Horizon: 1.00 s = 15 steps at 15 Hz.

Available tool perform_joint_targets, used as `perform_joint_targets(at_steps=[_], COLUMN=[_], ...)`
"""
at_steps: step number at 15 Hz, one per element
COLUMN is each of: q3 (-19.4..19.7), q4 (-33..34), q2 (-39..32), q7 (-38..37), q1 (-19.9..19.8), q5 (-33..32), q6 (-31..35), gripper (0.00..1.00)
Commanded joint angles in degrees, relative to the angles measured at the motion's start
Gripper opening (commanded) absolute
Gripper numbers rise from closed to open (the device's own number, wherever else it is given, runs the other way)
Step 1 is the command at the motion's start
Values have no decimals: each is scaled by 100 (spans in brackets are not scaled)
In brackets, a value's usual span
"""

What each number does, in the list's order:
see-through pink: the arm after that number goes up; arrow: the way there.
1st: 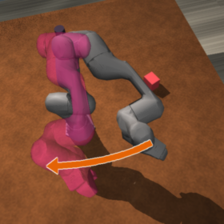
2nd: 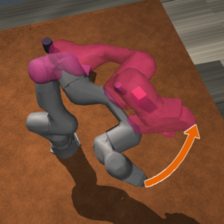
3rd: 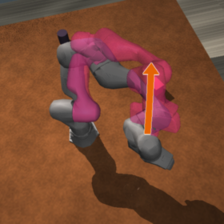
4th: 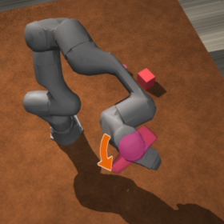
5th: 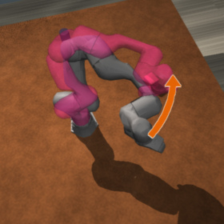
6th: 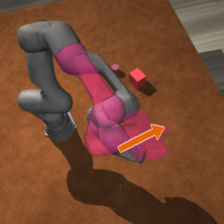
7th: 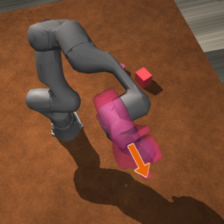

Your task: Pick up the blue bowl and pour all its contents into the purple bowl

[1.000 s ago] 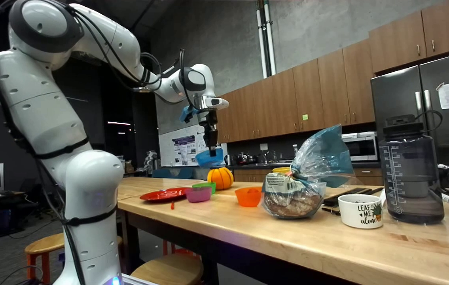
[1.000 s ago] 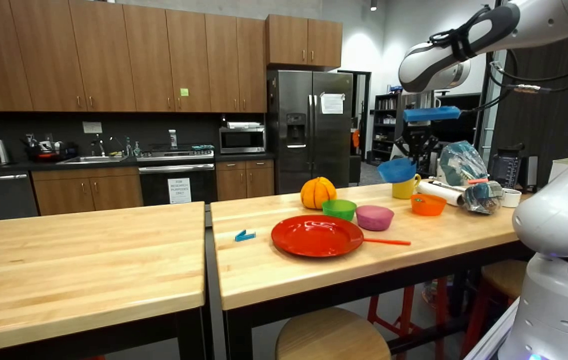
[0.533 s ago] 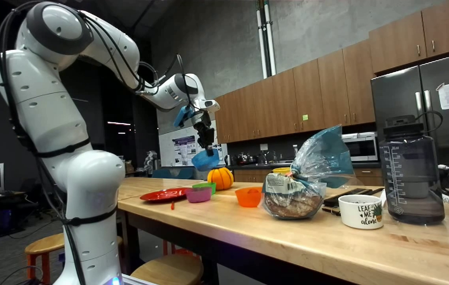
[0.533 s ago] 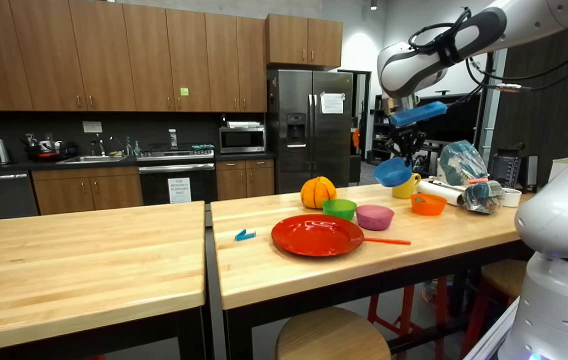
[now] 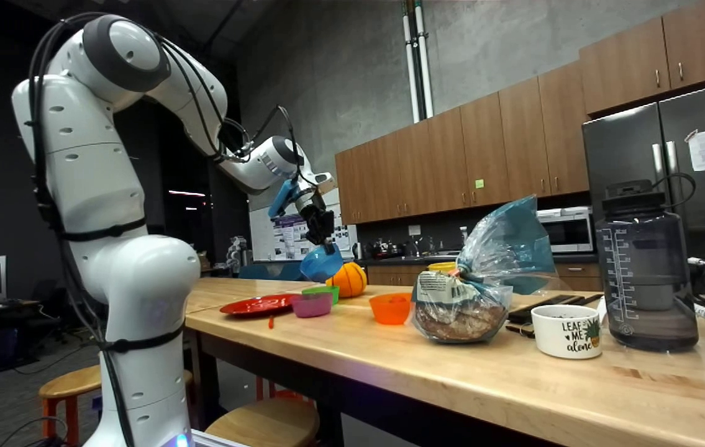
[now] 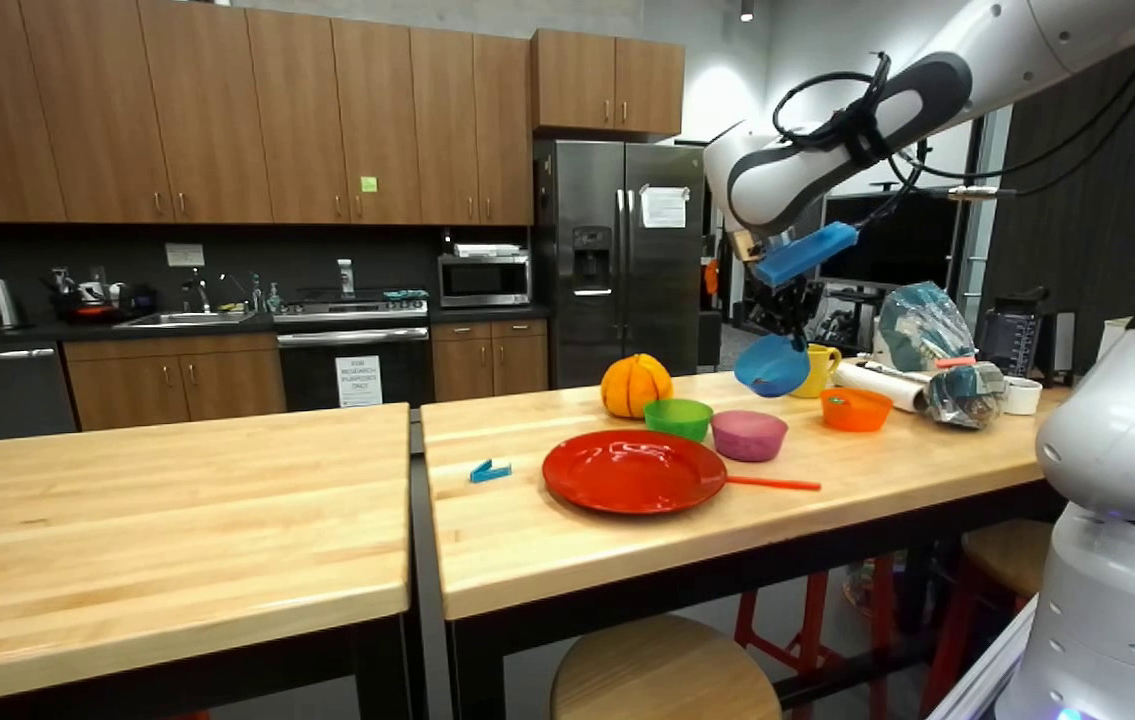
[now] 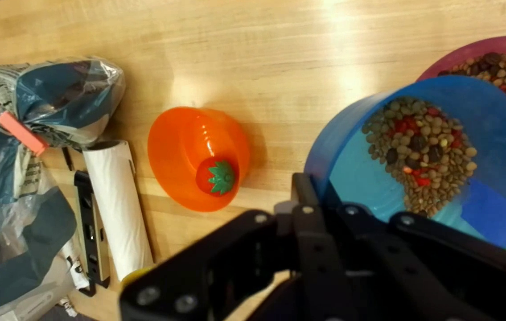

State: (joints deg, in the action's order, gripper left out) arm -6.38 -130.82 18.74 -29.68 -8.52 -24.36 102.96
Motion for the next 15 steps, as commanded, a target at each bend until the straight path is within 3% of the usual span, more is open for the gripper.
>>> perform_joint_targets(at_steps=[1, 10, 15], q3=[-127, -479, -515], q4=[146, 121, 170], q2=[-235, -708, -1007], q7=[-316, -1377, -1827], q1=[157, 747, 1114], q5=[-575, -1929, -2305], q6=[-207, -736, -1191], gripper=[1, 1, 1])
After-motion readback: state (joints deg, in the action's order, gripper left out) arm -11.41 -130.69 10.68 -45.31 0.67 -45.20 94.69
